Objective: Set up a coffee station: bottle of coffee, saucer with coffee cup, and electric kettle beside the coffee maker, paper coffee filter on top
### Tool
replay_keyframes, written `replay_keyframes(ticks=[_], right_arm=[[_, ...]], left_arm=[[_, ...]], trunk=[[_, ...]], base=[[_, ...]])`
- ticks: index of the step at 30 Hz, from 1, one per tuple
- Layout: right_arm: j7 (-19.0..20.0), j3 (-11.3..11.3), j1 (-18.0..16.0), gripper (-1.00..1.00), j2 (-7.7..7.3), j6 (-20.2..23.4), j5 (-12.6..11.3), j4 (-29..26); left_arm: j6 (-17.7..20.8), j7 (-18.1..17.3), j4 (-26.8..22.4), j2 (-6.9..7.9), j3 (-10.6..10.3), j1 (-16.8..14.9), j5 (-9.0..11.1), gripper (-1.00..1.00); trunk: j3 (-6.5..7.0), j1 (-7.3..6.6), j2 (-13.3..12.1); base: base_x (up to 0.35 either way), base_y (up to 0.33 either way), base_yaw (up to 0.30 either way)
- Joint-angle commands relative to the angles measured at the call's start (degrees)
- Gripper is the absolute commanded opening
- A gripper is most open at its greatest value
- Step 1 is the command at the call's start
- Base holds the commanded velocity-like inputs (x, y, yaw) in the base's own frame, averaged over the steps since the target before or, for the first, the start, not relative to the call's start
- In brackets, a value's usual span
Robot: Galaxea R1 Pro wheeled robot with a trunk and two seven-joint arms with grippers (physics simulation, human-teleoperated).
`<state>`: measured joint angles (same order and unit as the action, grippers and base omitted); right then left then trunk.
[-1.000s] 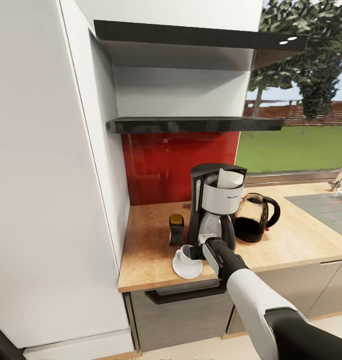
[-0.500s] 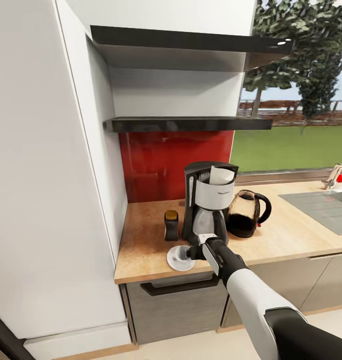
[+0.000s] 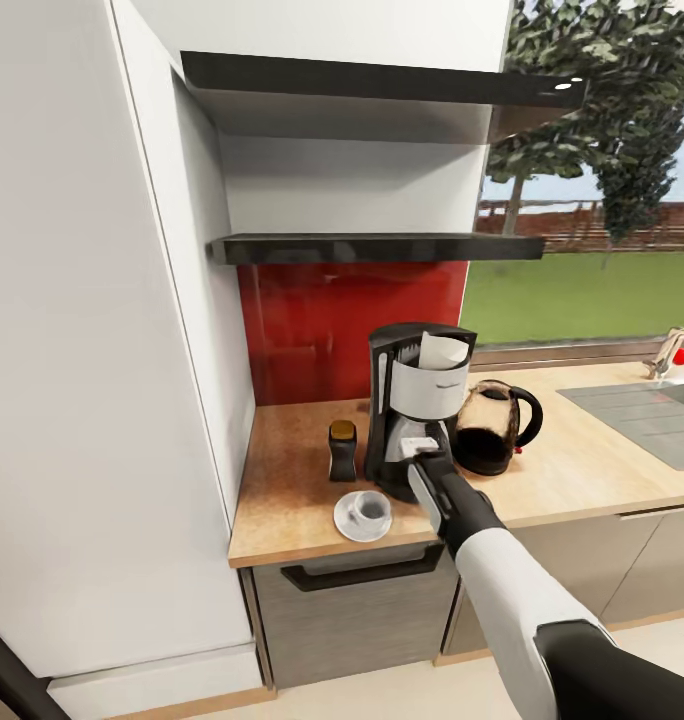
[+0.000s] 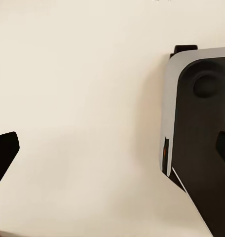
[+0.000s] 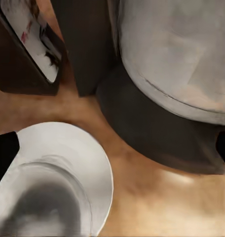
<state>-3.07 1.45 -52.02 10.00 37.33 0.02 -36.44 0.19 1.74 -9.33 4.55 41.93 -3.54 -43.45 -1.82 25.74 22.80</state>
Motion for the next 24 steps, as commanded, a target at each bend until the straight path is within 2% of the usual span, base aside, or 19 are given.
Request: replay_keyframes(ticks=[1, 12, 24], right_arm=[[-0.26, 0.13, -0.04, 1.0, 0.0, 0.36, -0.03, -1.31], [-0.27, 0.13, -0.03, 1.0, 0.0, 0.46, -0.1, -3.52], [-0.27, 0.22, -0.02, 1.0, 0.0, 0.46, -0.2, -3.3]], left_arm=[[0.01, 0.12, 0.02, -0.03, 0.27, -0.06, -0.41, 1.0], [-0.01, 0.11, 0.02, 0.08, 0.35, -0.06, -0.45, 1.0], [0.07, 0.18, 0.02, 0.1, 0.44, -0.06, -0.41, 1.0]], trunk=[[-0.14, 0.04, 0.12], [-0.14, 0.04, 0.12], [-0.06, 0.04, 0.12]], base=[[0.0, 0.0, 0.0], [-0.019, -0.011, 0.0], [-0.29, -0.057, -0.02]])
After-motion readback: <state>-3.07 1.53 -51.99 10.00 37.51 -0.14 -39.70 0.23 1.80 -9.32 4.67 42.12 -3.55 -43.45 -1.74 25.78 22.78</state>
